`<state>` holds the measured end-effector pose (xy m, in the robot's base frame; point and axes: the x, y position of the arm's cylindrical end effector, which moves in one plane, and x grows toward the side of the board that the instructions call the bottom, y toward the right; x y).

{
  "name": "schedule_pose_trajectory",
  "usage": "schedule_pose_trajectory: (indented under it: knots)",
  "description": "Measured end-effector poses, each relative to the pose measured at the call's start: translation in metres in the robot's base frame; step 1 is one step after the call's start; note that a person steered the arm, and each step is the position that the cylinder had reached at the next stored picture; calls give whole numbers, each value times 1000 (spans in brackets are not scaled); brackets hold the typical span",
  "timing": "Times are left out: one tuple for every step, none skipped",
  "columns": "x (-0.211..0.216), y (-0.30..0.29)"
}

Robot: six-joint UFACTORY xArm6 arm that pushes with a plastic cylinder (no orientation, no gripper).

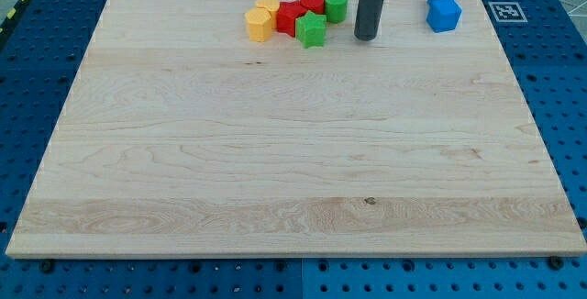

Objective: Slide the yellow heart along with the yellow hexagon towards down

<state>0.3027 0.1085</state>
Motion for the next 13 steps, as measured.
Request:
schedule_pose_trajectory:
  knots:
    - [-46,35]
    - [-84,56]
    - [-110,54]
    - [-112,52]
    - [-111,49]
    - [-110,17]
    - [-110,-54]
    - [-110,-119]
    - [-111,-178]
    - [-107,-200]
    - [-100,-179]
    - [-98,-176]
    - [-86,-170]
